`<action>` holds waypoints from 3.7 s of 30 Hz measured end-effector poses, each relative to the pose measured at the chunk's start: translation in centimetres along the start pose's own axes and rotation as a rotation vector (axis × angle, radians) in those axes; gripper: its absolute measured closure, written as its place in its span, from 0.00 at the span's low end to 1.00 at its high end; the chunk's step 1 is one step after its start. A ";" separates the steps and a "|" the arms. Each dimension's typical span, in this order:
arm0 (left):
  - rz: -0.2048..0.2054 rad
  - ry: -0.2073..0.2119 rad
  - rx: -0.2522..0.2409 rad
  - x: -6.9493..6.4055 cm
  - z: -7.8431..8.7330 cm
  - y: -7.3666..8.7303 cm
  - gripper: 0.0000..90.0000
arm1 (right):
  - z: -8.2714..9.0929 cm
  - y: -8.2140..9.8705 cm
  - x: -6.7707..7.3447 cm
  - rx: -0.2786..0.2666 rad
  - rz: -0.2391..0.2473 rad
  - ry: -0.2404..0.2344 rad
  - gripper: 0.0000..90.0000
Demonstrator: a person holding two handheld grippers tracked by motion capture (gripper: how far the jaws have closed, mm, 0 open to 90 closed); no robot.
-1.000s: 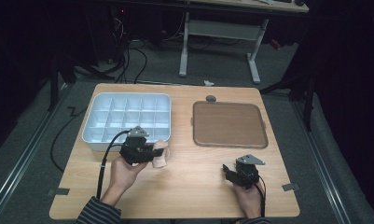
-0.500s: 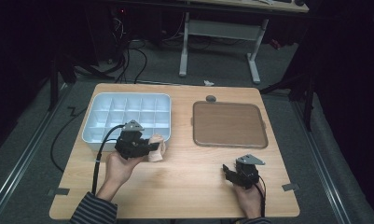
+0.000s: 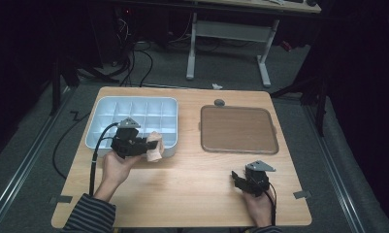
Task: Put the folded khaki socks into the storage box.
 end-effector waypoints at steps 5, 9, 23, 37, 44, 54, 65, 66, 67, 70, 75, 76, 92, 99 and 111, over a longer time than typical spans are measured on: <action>0.015 -0.003 -0.001 0.7 0.0 0.0 0.80 | 0.0 0.0 0.0 0.001 0.000 0.001 0.43; 0.008 -0.016 -0.009 1.3 0.1 -0.3 0.80 | 0.0 0.0 0.0 0.001 0.000 0.001 0.44; 0.028 -0.042 -0.002 3.5 0.0 -0.6 0.80 | 0.0 0.0 0.0 0.000 0.000 0.000 0.43; 0.044 -0.076 -0.008 5.4 -0.1 -0.5 0.81 | 0.0 0.0 0.0 0.000 -0.001 0.001 0.44; 0.043 -0.098 0.001 6.4 -0.1 -1.0 0.81 | 0.0 0.0 0.0 0.000 -0.002 0.002 0.44; 0.054 -0.106 0.008 7.4 -0.5 -0.8 0.81 | 0.0 0.0 0.0 0.000 -0.002 0.002 0.44; 0.068 -0.103 0.039 8.3 -1.4 -0.3 0.80 | 0.0 0.0 0.0 0.000 -0.002 0.002 0.43; 0.068 -0.103 0.039 8.3 -1.4 -0.3 0.80 | 0.0 0.0 0.0 0.000 -0.002 0.002 0.43; 0.067 -0.104 0.043 8.4 -1.5 -0.2 0.80 | 0.0 0.0 0.0 0.001 -0.002 0.002 0.44; 0.072 -0.106 0.051 8.7 -1.7 0.0 0.80 | 0.0 0.0 0.0 0.001 -0.002 0.002 0.44; 0.076 -0.101 0.067 8.9 -2.0 0.3 0.80 | 0.0 0.0 0.0 0.001 -0.002 0.002 0.44; 0.073 -0.099 0.073 9.0 -2.2 0.4 0.80 | 0.0 0.0 0.0 0.001 -0.002 0.002 0.44; 0.069 -0.102 0.140 9.3 -3.8 1.5 0.80 | 0.0 0.0 0.0 0.001 -0.003 0.002 0.43; 0.081 -0.101 0.157 9.5 -4.0 2.0 0.81 | 0.0 0.0 0.0 0.000 -0.003 0.003 0.43; 0.115 -0.085 0.175 9.8 -4.7 3.0 0.81 | 0.0 0.0 0.0 0.000 -0.004 0.004 0.43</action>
Point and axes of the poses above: each handheld gripper's, and its own axes: z roughly backward along the jaws, y roughly out of its underside, x roughly to its left, the point moved 9 cm from there along -z, roughly forward along the jaws, and after that the axes turned 14 degrees about -y, right-handed, at the moved point
